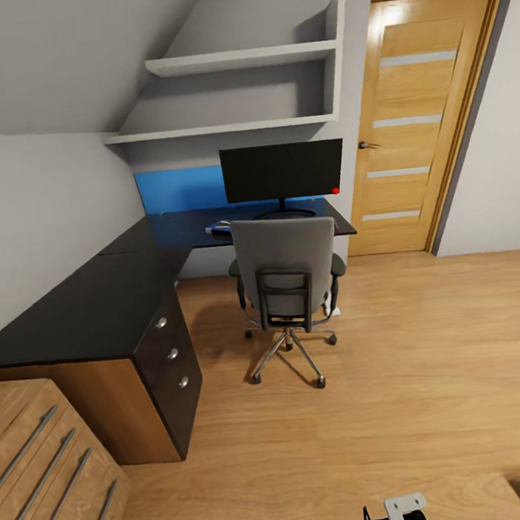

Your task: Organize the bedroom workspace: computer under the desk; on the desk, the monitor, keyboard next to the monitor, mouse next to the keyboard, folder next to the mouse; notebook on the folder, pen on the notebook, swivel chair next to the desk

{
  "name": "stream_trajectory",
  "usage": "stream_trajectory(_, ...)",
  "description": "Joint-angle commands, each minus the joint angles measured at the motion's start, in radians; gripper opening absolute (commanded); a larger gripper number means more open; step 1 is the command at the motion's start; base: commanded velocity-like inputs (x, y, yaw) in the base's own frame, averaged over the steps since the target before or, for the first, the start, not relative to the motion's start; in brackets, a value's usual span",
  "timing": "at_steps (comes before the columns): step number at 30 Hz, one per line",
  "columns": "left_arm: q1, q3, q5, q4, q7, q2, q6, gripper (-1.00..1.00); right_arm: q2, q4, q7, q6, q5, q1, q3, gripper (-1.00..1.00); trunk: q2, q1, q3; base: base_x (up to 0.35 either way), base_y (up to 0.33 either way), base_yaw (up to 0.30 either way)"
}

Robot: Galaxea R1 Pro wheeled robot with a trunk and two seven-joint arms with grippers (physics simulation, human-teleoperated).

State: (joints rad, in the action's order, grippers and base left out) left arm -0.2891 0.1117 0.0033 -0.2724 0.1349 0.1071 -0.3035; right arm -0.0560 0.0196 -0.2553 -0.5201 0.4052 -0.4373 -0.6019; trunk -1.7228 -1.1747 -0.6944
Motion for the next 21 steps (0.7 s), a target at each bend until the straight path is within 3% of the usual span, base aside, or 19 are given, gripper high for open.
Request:
stream_trajectory(1, -0.001, 0.004, 0.000, 0.015, 0.000, 0.000, -0.020, 1.00, 0.000, 0.002, -0.002, -0.004, 0.006, 0.000, -0.009, 1.00, 0.007, 0.004, 0.001, 0.000, 0.000, 0.177)
stream_trajectory(10, -0.001, 0.003, 0.000, 0.189, 0.000, -0.010, -0.175, 1.00, -0.002, 0.002, -0.001, -0.013, 0.001, 0.004, -0.012, 1.00, 0.070, 0.039, 0.018, 0.000, 0.000, 0.170)
stream_trajectory(14, -0.001, 0.003, 0.000, 0.227, 0.000, -0.018, -0.220, 1.00, -0.003, 0.002, -0.004, -0.039, -0.001, 0.006, -0.013, 1.00, 0.098, 0.054, 0.025, 0.000, 0.000, 0.166)
stream_trajectory(21, 0.000, 0.003, 0.000, 0.249, -0.001, -0.036, -0.277, 1.00, 0.001, 0.003, -0.007, -0.187, -0.001, 0.036, -0.012, 1.00, 0.147, 0.081, 0.037, 0.000, 0.000, 0.163)
